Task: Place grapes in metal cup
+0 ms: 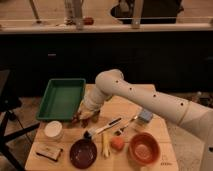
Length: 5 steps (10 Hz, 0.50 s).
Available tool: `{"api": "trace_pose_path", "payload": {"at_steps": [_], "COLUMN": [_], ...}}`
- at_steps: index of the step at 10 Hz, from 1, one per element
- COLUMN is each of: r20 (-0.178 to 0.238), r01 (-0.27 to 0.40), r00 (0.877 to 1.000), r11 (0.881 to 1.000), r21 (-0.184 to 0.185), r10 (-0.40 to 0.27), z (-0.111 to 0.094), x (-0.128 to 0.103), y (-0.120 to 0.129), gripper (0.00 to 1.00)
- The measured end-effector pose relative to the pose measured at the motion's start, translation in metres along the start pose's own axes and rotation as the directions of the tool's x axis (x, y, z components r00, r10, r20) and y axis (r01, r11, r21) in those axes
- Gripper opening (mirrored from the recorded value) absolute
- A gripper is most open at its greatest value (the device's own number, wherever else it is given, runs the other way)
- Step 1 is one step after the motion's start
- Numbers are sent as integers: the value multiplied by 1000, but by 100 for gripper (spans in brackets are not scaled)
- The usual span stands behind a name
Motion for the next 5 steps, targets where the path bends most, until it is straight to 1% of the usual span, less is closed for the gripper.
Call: {"api": "trace_pose_path", "payload": {"at_steps": [1, 2, 5], "r20": [4, 0, -23], "r01": [8, 7, -11], "r00": [1000, 1000, 1000], "r11": [1000, 1000, 1000], "r21": [-7, -4, 16], "r10": [-8, -7, 11], "z": [4, 5, -8], "x": [-7, -9, 0], "y": [3, 3, -8], "gripper": [2, 2, 2]}}
